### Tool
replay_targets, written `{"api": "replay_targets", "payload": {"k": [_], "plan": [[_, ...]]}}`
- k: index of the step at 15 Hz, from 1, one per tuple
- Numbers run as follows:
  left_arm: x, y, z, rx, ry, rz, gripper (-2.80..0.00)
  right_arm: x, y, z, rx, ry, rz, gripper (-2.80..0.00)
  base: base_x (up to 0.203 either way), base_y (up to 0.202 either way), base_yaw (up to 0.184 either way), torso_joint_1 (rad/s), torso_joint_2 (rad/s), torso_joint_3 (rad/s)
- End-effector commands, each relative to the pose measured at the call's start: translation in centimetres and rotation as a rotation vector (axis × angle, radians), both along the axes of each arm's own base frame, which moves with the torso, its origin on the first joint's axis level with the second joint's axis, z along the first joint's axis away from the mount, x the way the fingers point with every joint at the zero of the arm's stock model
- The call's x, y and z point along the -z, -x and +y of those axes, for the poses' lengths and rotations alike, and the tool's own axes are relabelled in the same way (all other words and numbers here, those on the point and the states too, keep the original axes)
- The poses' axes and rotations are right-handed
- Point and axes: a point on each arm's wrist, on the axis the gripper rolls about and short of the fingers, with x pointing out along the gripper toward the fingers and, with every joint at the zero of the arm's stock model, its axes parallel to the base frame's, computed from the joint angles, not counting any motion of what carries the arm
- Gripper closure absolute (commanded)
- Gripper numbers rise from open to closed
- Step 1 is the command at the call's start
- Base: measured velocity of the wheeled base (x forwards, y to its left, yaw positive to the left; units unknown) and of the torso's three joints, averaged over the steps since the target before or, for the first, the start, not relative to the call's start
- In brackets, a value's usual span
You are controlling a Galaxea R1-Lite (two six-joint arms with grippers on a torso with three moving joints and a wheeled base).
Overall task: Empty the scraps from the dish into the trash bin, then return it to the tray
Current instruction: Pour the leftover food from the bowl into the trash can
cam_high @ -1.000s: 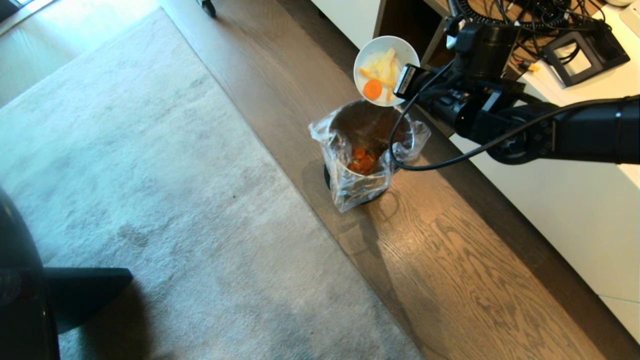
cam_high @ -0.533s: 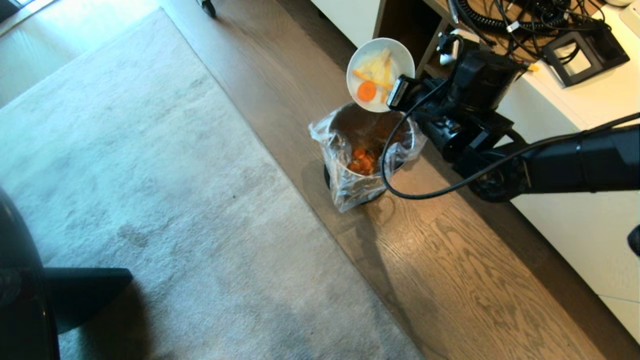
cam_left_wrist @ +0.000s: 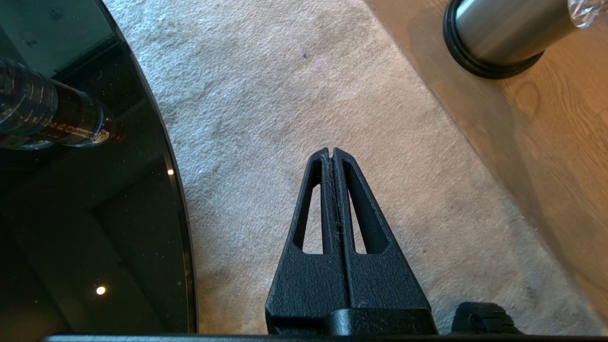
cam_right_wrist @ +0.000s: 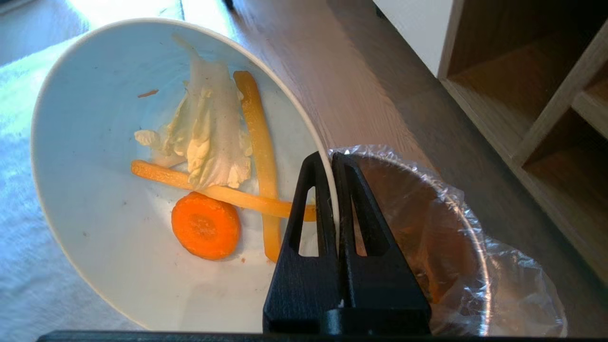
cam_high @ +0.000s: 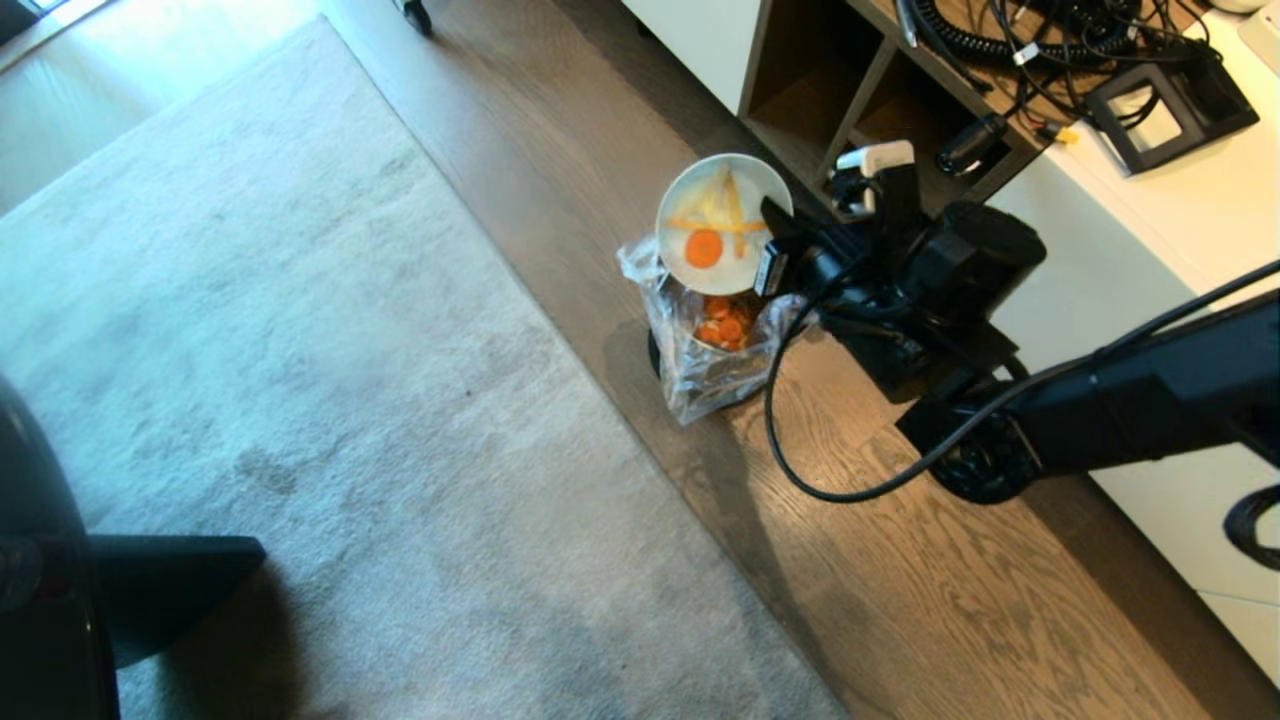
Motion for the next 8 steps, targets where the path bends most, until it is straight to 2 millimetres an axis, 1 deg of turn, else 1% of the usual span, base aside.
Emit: {"api": "replay_targets", "payload": {"k": [1,3,7,8], "plan": [[0.0,0.0,0.0,0.0,0.002,-0.001,0.0,1.4,-0.3,-0.3,0.013,0.051,-0.017,0.0,0.0,0.0,0.0,0.0,0.0,0.0],[0.0,0.0,0.0,0.0,0.0,-0.001,0.0,1.8,-1.2,-1.1,0.047,0.071,-0.026,0.0,0.0,0.0,0.0,0.0,0.0,0.0],[0.0,0.0,0.0,0.0,0.001,-0.001,0.0,2.4,-3.4,-4.5,0.13,0.171,-0.052,0.0,0.0,0.0,0.0,0.0,0.0,0.0],[0.0,0.0,0.0,0.0,0.002,-0.001,0.0,2.3,-3.7,-4.6,0.143,0.195,-0.067,0.0,0.0,0.0,0.0,0.0,0.0,0.0]]}}
